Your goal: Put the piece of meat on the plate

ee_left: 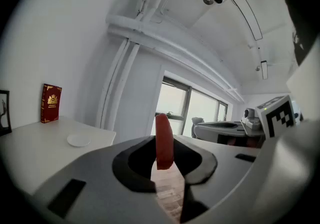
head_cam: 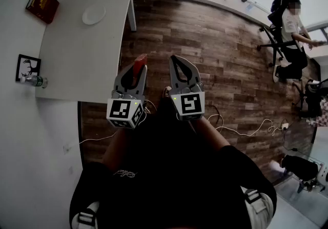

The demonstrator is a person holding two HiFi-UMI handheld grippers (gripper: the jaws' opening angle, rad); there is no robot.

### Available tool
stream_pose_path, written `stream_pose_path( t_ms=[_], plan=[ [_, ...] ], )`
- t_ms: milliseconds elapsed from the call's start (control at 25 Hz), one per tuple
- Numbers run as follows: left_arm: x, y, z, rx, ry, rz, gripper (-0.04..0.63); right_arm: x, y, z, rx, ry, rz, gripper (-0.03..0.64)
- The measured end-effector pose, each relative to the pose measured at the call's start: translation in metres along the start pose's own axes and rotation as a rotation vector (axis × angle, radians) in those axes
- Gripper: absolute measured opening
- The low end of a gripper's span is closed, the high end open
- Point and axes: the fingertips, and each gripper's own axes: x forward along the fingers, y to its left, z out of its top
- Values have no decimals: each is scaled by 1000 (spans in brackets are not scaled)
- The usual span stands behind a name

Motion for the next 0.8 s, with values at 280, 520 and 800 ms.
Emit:
stream_pose_path(
  t_ms=[280,520,800],
  plan=[
    [22,-11,4,-25,-13,-1,92,6,-23,-5,-7,16,15,21],
    [55,-21,4,-13,5,10,92,21,-51,-18,-18,45,61,21],
    [98,-28,5,0,25,52,92,42,-101,-39,-60,84,115,21]
  ],
)
